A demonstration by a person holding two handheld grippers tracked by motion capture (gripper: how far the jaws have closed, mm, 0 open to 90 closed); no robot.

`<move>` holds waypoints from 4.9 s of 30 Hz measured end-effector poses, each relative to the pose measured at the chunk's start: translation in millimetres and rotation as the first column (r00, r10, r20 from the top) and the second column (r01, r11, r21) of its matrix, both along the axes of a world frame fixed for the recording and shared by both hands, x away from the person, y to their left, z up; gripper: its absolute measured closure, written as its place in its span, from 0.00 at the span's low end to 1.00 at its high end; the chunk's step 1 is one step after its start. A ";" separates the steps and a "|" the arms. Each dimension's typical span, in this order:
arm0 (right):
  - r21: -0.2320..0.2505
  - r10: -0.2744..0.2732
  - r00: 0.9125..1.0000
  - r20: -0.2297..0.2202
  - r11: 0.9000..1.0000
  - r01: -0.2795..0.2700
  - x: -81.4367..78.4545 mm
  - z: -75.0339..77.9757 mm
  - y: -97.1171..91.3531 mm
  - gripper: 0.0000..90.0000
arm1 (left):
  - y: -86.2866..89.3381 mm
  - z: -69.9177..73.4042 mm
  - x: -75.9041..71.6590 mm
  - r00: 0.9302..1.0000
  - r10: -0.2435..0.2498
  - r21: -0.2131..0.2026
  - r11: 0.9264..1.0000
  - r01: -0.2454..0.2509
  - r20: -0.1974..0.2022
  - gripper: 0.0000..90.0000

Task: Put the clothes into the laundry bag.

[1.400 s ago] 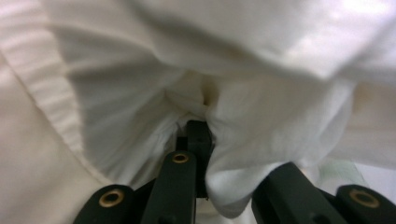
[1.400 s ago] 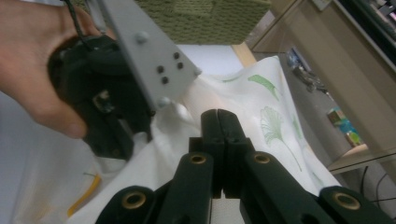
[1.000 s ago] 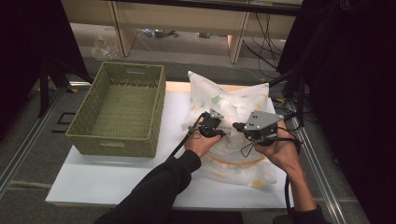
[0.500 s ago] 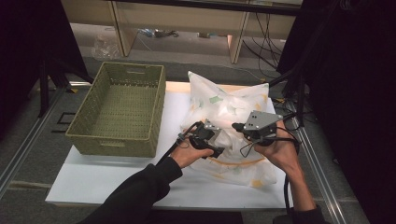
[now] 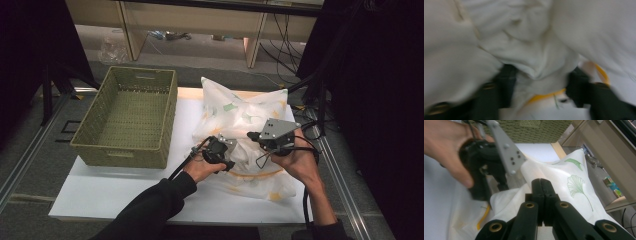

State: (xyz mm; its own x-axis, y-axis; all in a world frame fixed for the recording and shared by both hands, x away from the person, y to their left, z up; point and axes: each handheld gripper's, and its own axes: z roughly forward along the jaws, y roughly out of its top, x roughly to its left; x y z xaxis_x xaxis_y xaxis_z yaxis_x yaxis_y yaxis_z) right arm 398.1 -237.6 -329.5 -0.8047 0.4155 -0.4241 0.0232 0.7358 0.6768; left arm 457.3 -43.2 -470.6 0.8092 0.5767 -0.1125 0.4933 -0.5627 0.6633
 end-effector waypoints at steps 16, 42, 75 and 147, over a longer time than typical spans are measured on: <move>-0.022 0.017 1.000 -0.021 1.000 -0.018 3.0 -5.7 0.2 1.00 | -21.1 -4.7 37.0 0.984 0.178 -0.125 0.976 -0.180 -0.027 0.89; -0.009 0.008 1.000 -0.006 1.000 -0.008 2.1 0.1 0.3 1.00 | -15.0 23.2 -40.8 0.995 -0.053 -0.115 0.992 0.042 -0.087 0.36; -0.025 -0.027 0.995 -0.094 0.999 0.025 4.4 -12.2 -3.2 1.00 | -40.3 13.4 36.3 0.979 0.192 -0.228 0.958 -0.173 0.065 0.87; -0.032 0.004 0.988 -0.152 0.999 -0.009 9.0 -25.5 -2.4 1.00 | 72.8 45.8 11.5 0.949 0.253 0.030 0.964 -0.263 0.185 0.33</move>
